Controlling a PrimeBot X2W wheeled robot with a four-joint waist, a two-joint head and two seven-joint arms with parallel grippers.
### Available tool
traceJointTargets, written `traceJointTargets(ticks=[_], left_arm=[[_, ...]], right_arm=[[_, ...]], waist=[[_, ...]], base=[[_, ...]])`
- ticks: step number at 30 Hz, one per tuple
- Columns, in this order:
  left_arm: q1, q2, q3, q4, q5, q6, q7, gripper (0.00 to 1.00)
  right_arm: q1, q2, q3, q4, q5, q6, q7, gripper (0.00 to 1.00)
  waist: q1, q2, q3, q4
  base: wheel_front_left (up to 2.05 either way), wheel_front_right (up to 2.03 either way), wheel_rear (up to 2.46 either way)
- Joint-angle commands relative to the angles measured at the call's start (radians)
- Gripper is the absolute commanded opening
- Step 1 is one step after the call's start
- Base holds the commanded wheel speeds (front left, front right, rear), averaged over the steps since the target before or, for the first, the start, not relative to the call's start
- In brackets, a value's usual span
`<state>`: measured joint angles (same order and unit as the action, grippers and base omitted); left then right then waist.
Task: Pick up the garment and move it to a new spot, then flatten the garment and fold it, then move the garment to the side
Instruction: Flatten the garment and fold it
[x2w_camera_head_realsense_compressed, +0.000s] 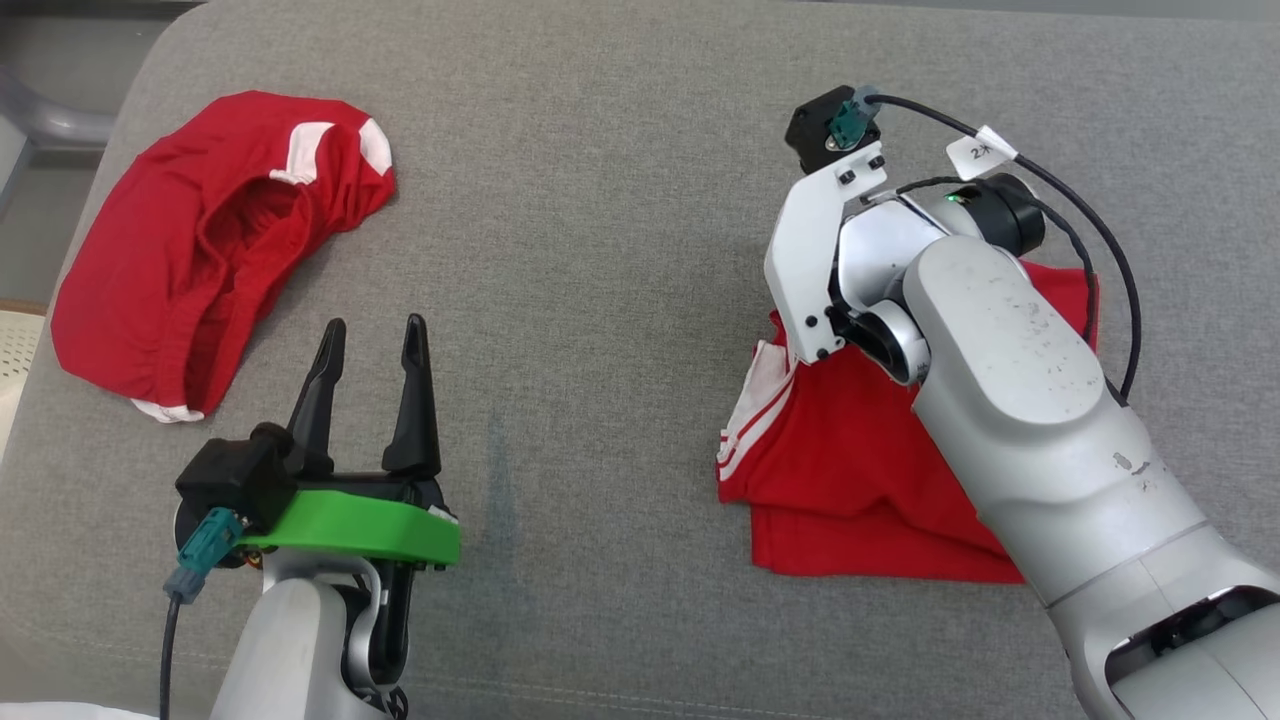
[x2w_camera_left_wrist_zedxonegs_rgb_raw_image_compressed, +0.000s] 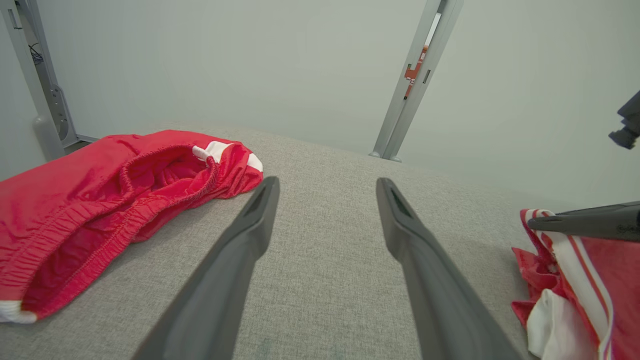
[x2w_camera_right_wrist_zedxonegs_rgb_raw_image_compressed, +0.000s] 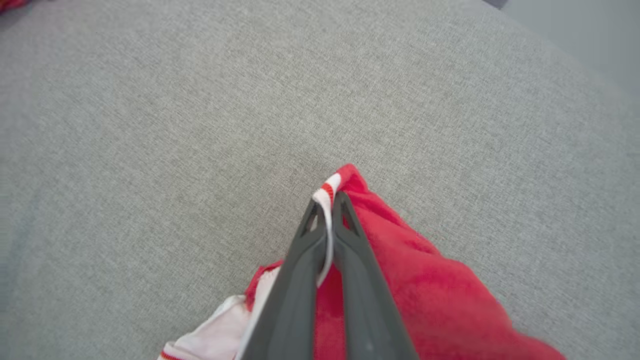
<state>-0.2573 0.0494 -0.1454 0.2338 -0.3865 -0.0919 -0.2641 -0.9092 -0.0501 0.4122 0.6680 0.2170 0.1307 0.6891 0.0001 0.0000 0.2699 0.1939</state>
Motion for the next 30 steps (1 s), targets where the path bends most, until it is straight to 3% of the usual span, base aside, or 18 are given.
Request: traceJointTargets(ticks=[1, 5, 6, 7, 12, 19, 24, 30], left_arm=[[-0.006, 0.002, 0.000, 0.000, -0.011, 0.004, 0.000, 1.00], [-0.003, 0.002, -0.003, 0.002, -0.012, 0.004, 0.000, 1.00], [-0.001, 0.002, -0.004, 0.003, -0.013, 0.005, 0.000, 1.00], [0.001, 0.002, -0.003, 0.002, -0.013, 0.005, 0.000, 1.00], [0.013, 0.002, 0.006, 0.002, -0.005, 0.004, 0.000, 1.00], [0.042, 0.002, 0.020, 0.010, 0.010, 0.002, 0.000, 1.00], [0.063, 0.002, 0.035, 0.016, 0.018, -0.004, 0.000, 1.00], [0.091, 0.003, 0.047, 0.011, 0.023, 0.000, 0.000, 1.00]], right_arm=[[-0.009, -0.001, 0.011, 0.007, 0.014, 0.000, -0.026, 0.00], [0.005, -0.001, 0.049, 0.037, 0.061, 0.000, -0.051, 0.03], [0.014, -0.001, 0.064, 0.047, 0.069, 0.000, -0.045, 0.36], [0.021, -0.001, 0.079, 0.052, 0.077, 0.000, -0.050, 1.00], [0.040, -0.001, 0.105, 0.041, 0.094, 0.000, -0.134, 1.00], [0.137, -0.003, 0.095, -0.125, 0.206, 0.000, -0.293, 1.00], [0.263, -0.104, 0.078, -0.334, 0.250, -0.001, -0.343, 1.00], [0.467, -0.208, -0.018, -0.485, 0.177, 0.000, -0.468, 1.00]], waist=[[-0.0001, 0.0000, -0.002, -0.001], [-0.0001, 0.0000, -0.008, -0.001], [-0.0001, 0.0000, -0.010, -0.001], [-0.0001, 0.0000, -0.012, -0.001], [-0.0001, 0.0000, -0.021, -0.007], [-0.0001, 0.0000, -0.069, -0.027], [-0.0001, 0.0000, -0.106, -0.050], [-0.0001, 0.0000, -0.141, -0.080]], base=[[0.00, 0.00, 0.00], [0.00, 0.00, 0.00], [0.00, 0.00, 0.00], [0.00, 0.00, 0.00], [0.00, 0.00, 0.00], [0.00, 0.00, 0.00], [0.00, 0.00, 0.00], [0.00, 0.00, 0.00]])
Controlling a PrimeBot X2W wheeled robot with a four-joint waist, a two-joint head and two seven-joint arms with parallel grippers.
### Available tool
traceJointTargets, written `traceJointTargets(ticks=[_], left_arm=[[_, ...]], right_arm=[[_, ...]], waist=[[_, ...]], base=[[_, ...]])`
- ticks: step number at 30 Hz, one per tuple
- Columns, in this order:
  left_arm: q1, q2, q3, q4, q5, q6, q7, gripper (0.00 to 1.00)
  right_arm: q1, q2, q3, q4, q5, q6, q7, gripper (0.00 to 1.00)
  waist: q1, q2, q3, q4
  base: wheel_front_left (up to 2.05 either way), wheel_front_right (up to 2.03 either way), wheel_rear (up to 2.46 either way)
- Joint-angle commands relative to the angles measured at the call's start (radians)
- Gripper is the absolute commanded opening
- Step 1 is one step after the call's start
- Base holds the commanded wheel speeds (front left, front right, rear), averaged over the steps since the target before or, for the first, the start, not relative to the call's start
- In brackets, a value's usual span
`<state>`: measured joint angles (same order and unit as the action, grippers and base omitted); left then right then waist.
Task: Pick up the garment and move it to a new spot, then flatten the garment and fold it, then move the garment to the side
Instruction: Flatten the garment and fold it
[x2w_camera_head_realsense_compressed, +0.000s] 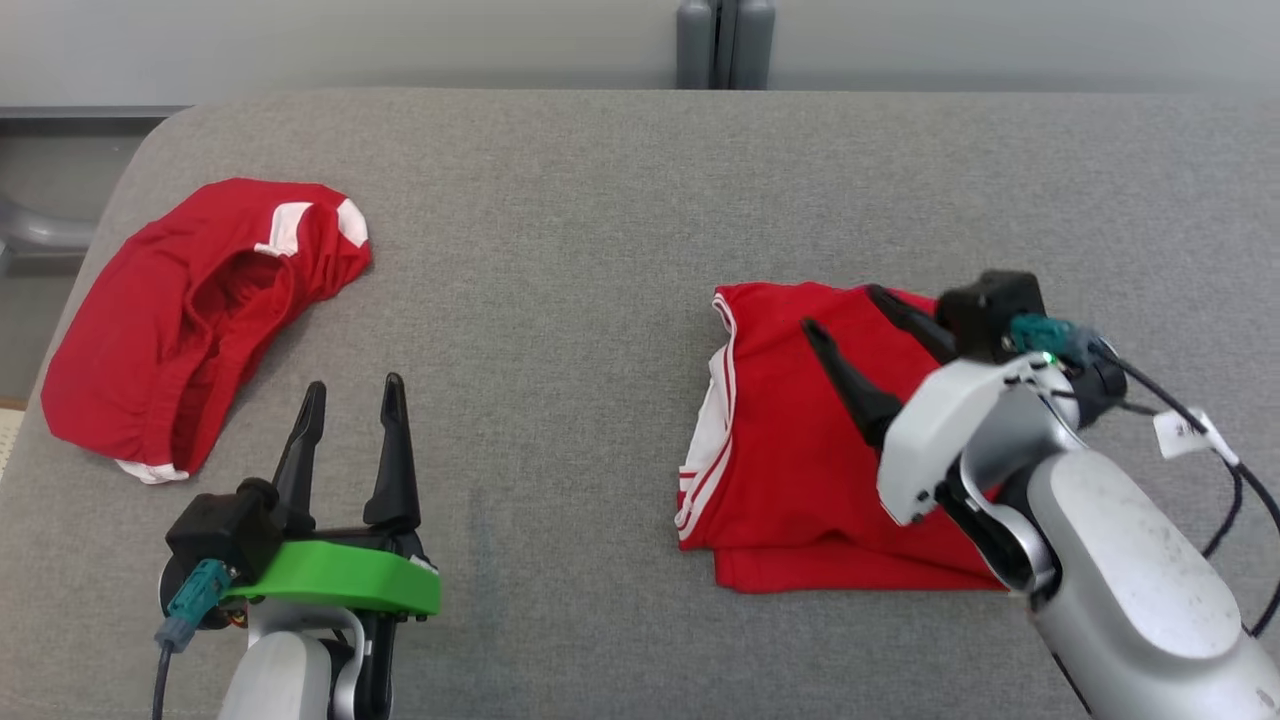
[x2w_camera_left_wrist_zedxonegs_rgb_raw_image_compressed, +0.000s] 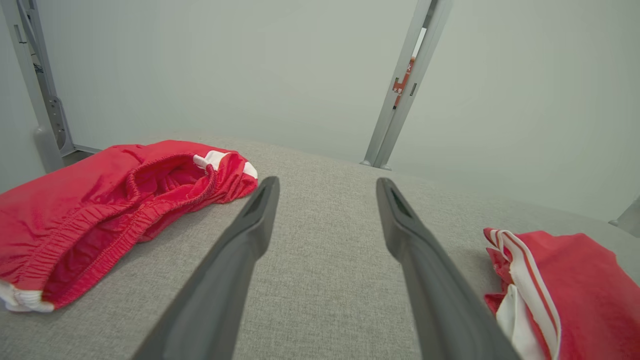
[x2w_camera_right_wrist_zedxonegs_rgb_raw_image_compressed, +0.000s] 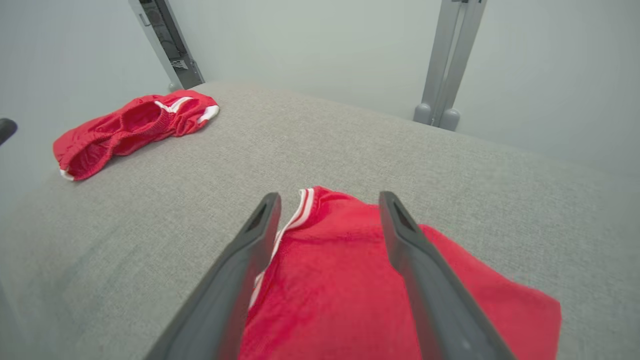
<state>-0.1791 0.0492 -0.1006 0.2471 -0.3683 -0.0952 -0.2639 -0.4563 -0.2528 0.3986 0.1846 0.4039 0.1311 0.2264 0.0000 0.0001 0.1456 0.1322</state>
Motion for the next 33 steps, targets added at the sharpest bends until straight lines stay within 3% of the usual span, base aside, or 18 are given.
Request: traceJointTargets(ticks=[1, 14, 25, 33], left_arm=[[0.015, 0.003, 0.002, -0.003, 0.005, 0.002, 0.000, 1.00], [-0.004, 0.003, -0.009, -0.003, -0.008, -0.005, 0.000, 1.00], [-0.029, 0.003, -0.007, -0.006, -0.008, -0.005, 0.000, 1.00], [-0.034, 0.003, -0.013, -0.012, -0.011, 0.000, 0.000, 1.00]], right_arm=[[0.051, -0.010, -0.014, -0.010, -0.028, 0.000, -0.020, 1.00], [0.287, -0.023, 0.156, -0.053, -0.217, 0.000, -0.200, 1.00], [0.211, 0.007, 0.199, 0.129, -0.343, 0.000, -0.323, 1.00], [0.147, 0.025, 0.206, 0.250, -0.398, 0.000, -0.347, 1.00]], waist=[[0.0000, -0.0001, -0.020, -0.022], [0.0000, -0.0001, 0.002, -0.014], [0.0000, -0.0001, 0.040, -0.009], [0.0000, -0.0001, 0.052, 0.003]], base=[[0.00, 0.00, 0.00], [0.00, 0.00, 0.00], [0.00, 0.00, 0.00], [0.00, 0.00, 0.00]])
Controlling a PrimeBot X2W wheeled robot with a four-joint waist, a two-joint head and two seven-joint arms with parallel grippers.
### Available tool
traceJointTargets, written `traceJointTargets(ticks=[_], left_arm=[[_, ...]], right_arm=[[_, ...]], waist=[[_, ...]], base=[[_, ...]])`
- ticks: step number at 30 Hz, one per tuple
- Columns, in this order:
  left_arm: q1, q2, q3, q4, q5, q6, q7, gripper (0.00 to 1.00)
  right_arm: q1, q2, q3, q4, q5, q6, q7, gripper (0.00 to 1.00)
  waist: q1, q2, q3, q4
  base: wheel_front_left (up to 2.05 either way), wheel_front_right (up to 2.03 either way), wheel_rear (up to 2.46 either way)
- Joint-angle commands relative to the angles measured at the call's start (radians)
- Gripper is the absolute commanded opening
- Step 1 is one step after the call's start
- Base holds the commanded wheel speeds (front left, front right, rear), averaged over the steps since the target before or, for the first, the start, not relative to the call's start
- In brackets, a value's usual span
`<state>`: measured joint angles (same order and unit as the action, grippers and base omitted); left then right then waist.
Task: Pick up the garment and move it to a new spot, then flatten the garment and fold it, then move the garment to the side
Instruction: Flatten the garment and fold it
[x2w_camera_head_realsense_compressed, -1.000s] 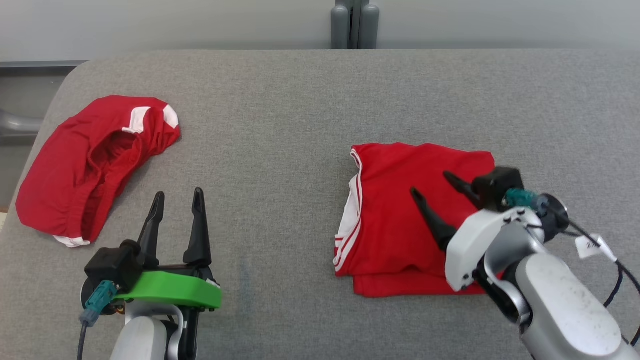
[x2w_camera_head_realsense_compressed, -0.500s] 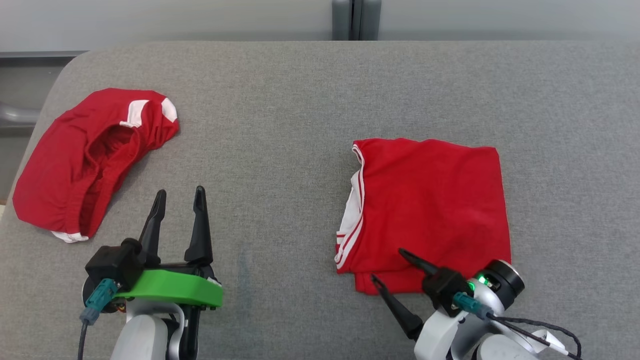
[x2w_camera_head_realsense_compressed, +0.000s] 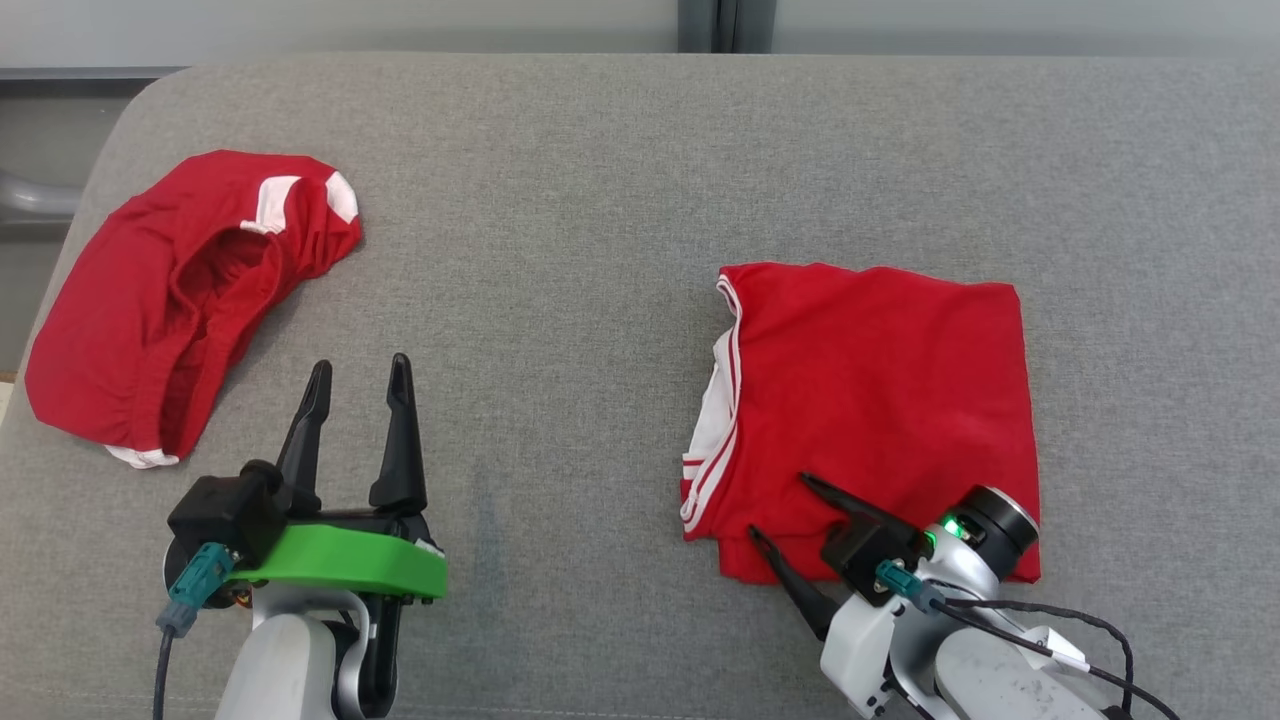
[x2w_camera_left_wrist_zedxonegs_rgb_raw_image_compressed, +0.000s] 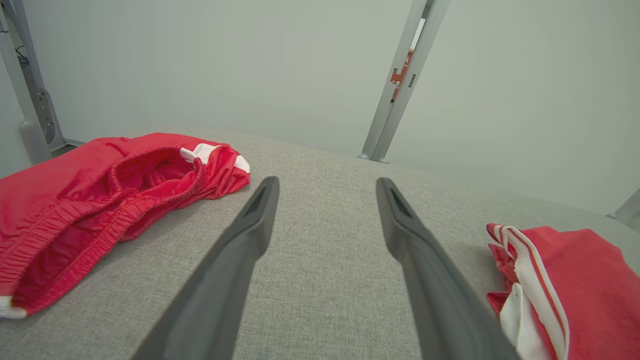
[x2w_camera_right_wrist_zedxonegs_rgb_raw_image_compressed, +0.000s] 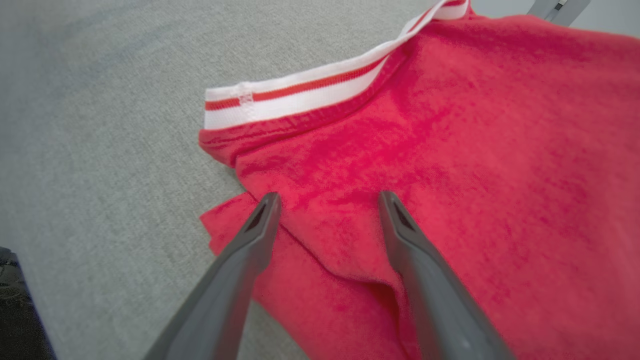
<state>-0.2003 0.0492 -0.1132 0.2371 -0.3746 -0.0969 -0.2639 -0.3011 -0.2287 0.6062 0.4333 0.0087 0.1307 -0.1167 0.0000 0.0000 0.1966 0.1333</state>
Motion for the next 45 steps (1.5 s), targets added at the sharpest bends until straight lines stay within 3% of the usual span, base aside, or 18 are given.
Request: traceJointTargets(ticks=[1, 6, 7, 8, 10, 11, 12, 13, 14, 25, 33, 40, 45], left_arm=[[-0.013, 0.003, 0.000, -0.003, -0.004, 0.004, 0.000, 1.00], [-0.012, 0.003, 0.006, -0.003, -0.001, 0.005, 0.000, 1.00], [-0.012, 0.003, 0.007, -0.002, 0.000, 0.004, 0.000, 1.00], [-0.013, 0.003, 0.007, -0.002, 0.000, 0.004, 0.000, 1.00], [-0.015, 0.003, 0.006, -0.004, -0.002, 0.005, 0.000, 1.00], [-0.016, 0.003, 0.005, -0.005, -0.003, 0.007, 0.000, 1.00], [-0.018, 0.003, 0.004, -0.006, -0.004, 0.008, 0.000, 1.00], [-0.019, 0.003, 0.003, -0.007, -0.004, 0.008, 0.000, 1.00], [-0.020, 0.003, 0.002, -0.007, -0.004, 0.008, 0.000, 1.00], [-0.020, 0.003, -0.002, -0.005, -0.004, 0.008, 0.000, 1.00], [-0.002, 0.003, 0.008, -0.008, 0.000, 0.006, 0.000, 1.00], [0.002, 0.003, 0.004, -0.010, -0.002, 0.009, 0.000, 1.00], [0.000, 0.003, -0.001, -0.004, -0.002, 0.007, 0.000, 1.00]], right_arm=[[-0.015, 0.004, -0.007, 0.012, -0.009, 0.000, -0.010, 1.00], [-0.030, 0.024, -0.022, 0.043, -0.035, 0.000, -0.035, 1.00], [-0.033, 0.029, -0.020, 0.047, -0.039, 0.000, -0.039, 0.89], [-0.034, 0.033, -0.016, 0.055, -0.042, 0.000, -0.040, 0.45], [-0.032, 0.037, -0.011, 0.068, -0.042, 0.000, -0.035, 0.31], [-0.031, 0.039, -0.009, 0.075, -0.037, 0.000, -0.029, 0.31], [-0.034, 0.039, -0.008, 0.082, -0.035, 0.000, -0.026, 0.17], [-0.035, 0.040, -0.008, 0.089, -0.032, 0.000, -0.023, 0.13], [-0.039, 0.040, -0.008, 0.098, -0.031, 0.000, -0.016, 0.01], [-0.034, 0.049, 0.013, 0.108, 0.013, 0.000, -0.021, 0.00], [0.059, -0.030, 0.021, -0.056, 0.055, 0.000, -0.022, 0.00], [0.137, -0.088, -0.015, -0.201, 0.077, 0.000, 0.058, 0.00], [0.169, -0.107, 0.003, -0.232, 0.098, 0.000, 0.109, 0.00]], waist=[[0.0000, 0.0000, 0.002, 0.003], [0.0000, 0.0000, 0.006, 0.002], [0.0000, 0.0000, 0.006, 0.002], [0.0000, 0.0000, 0.007, 0.001], [0.0000, 0.0000, 0.008, 0.000], [0.0000, 0.0000, 0.009, 0.000], [0.0000, 0.0000, 0.010, -0.001], [0.0000, 0.0000, 0.011, -0.001], [0.0000, 0.0000, 0.013, -0.002], [0.0000, 0.0000, 0.012, 0.001], [0.0000, 0.0000, -0.004, -0.002], [0.0000, 0.0000, -0.006, -0.014], [0.0000, 0.0000, -0.009, -0.011]], base=[[0.00, 0.00, 0.00], [0.00, 0.00, 0.00], [0.00, 0.00, 0.00], [0.00, 0.00, 0.00], [0.00, 0.00, 0.00], [0.00, 0.00, 0.00], [0.00, 0.00, 0.00], [0.00, 0.00, 0.00], [0.00, 0.00, 0.00], [0.00, 0.00, 0.00], [0.00, 0.00, 0.00], [0.00, 0.00, 0.00], [0.00, 0.00, 0.00]])
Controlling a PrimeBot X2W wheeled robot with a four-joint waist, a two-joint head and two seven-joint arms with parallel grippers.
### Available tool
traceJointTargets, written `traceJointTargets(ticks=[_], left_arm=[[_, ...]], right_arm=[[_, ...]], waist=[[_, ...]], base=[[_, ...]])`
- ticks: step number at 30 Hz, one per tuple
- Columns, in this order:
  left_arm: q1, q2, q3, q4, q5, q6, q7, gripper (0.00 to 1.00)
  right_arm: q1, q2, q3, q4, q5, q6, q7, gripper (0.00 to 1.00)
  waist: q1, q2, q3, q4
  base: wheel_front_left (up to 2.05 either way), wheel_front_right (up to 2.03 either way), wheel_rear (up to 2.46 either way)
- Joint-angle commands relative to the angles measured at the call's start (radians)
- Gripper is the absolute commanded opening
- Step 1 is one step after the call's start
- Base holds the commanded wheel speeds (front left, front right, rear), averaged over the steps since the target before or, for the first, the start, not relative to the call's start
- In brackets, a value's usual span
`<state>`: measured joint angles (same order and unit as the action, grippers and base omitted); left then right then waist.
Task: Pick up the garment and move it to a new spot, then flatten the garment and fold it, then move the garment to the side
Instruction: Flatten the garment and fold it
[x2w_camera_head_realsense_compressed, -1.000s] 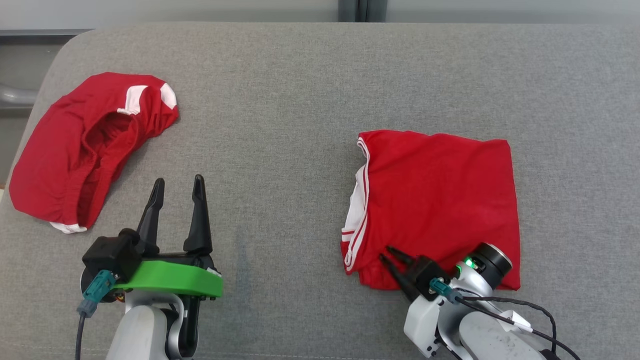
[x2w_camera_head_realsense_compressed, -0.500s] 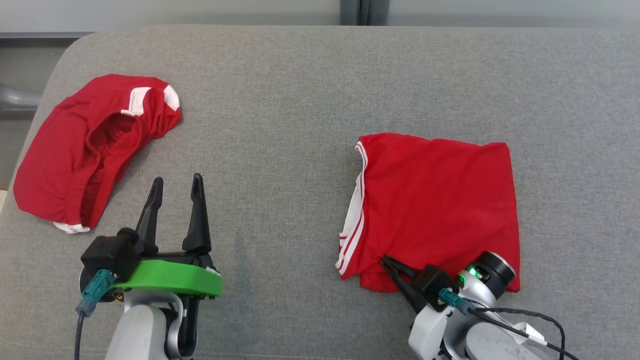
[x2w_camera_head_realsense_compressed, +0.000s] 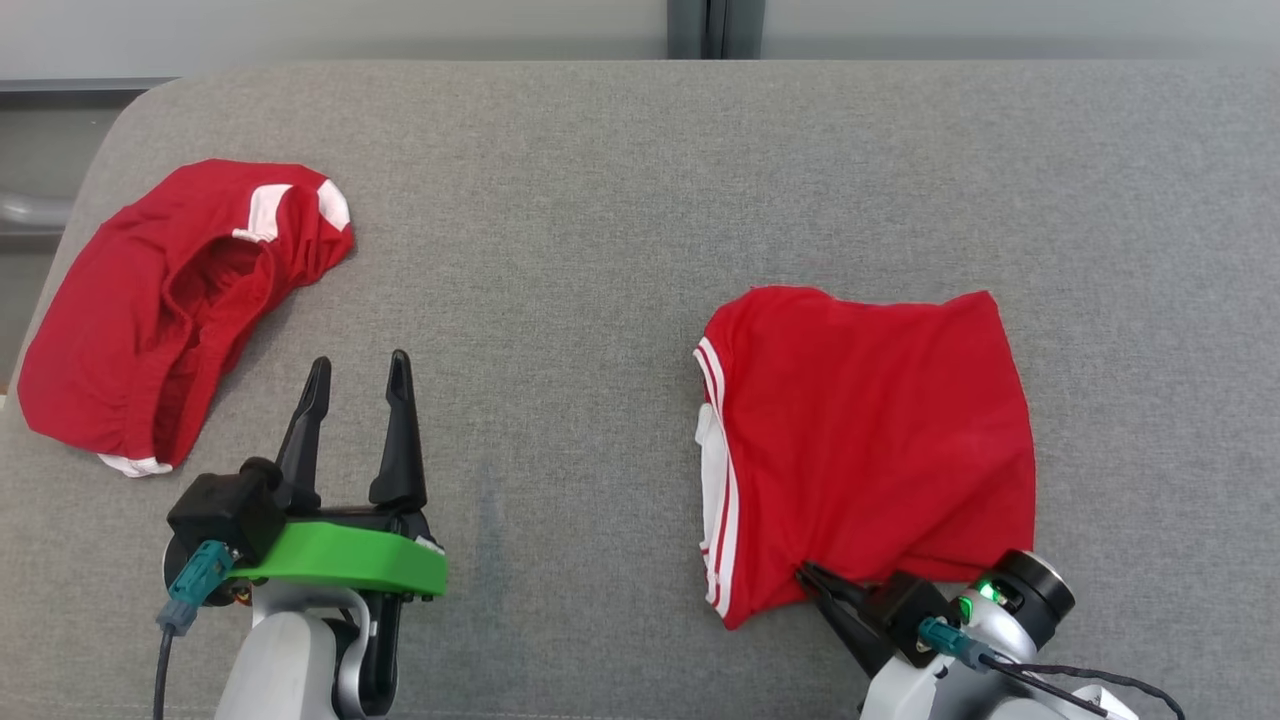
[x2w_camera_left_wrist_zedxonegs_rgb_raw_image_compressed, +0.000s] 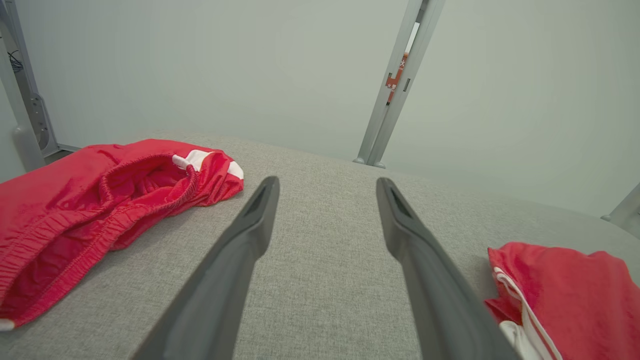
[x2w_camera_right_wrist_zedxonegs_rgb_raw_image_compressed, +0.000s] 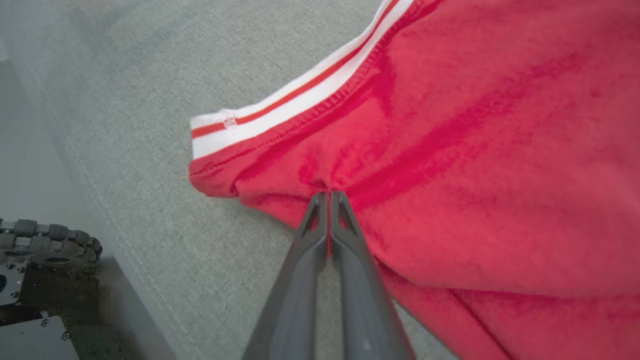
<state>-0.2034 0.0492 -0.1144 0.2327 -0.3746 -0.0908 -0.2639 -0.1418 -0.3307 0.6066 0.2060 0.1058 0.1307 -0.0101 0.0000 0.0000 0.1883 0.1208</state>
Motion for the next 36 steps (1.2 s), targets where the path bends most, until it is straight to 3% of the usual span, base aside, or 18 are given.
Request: traceJointTargets(ticks=[1, 2, 3, 4, 13, 23, 31, 36], left_arm=[[0.004, 0.003, 0.000, 0.003, -0.002, 0.001, 0.000, 1.00], [0.005, 0.003, 0.000, 0.003, -0.001, 0.001, 0.000, 1.00], [0.006, 0.003, 0.002, 0.004, 0.000, 0.001, 0.000, 1.00], [0.008, 0.003, 0.006, 0.006, 0.002, -0.001, 0.000, 1.00], [0.021, 0.003, 0.026, 0.015, 0.011, -0.006, 0.000, 1.00], [0.047, 0.003, 0.065, 0.007, 0.030, 0.002, 0.000, 1.00], [0.072, 0.003, 0.082, 0.011, 0.039, 0.001, 0.000, 1.00], [0.090, 0.003, 0.086, 0.021, 0.037, 0.001, 0.000, 1.00]], right_arm=[[0.015, -0.007, 0.002, -0.007, 0.008, 0.000, 0.011, 0.00], [0.021, -0.006, 0.002, -0.007, 0.016, 0.000, 0.021, 0.00], [0.023, -0.007, 0.003, -0.009, 0.016, 0.000, 0.024, 0.39], [0.026, -0.005, -0.002, -0.010, 0.018, 0.000, 0.027, 1.00], [0.033, 0.052, -0.065, -0.079, 0.144, 0.000, -0.072, 1.00], [0.014, 0.152, -0.356, -0.162, 0.187, 0.000, -0.096, 1.00], [-0.005, 0.197, -0.510, -0.109, 0.189, 0.000, -0.101, 1.00], [-0.023, 0.194, -0.537, -0.039, 0.193, 0.000, -0.114, 1.00]], waist=[[0.0000, 0.0000, -0.002, 0.002], [0.0000, 0.0000, -0.004, 0.003], [0.0000, 0.0000, -0.005, 0.003], [0.0000, 0.0000, -0.006, 0.003], [0.0000, 0.0000, -0.033, -0.002], [0.0000, 0.0000, -0.078, -0.050], [0.0000, 0.0000, -0.122, -0.087], [0.0000, 0.0000, -0.148, -0.107]], base=[[0.00, 0.00, 0.00], [0.00, 0.00, 0.00], [0.00, 0.00, 0.00], [0.00, 0.00, 0.00], [0.00, 0.00, 0.00], [0.00, 0.00, 0.00], [0.00, 0.00, 0.00], [0.00, 0.00, 0.00]])
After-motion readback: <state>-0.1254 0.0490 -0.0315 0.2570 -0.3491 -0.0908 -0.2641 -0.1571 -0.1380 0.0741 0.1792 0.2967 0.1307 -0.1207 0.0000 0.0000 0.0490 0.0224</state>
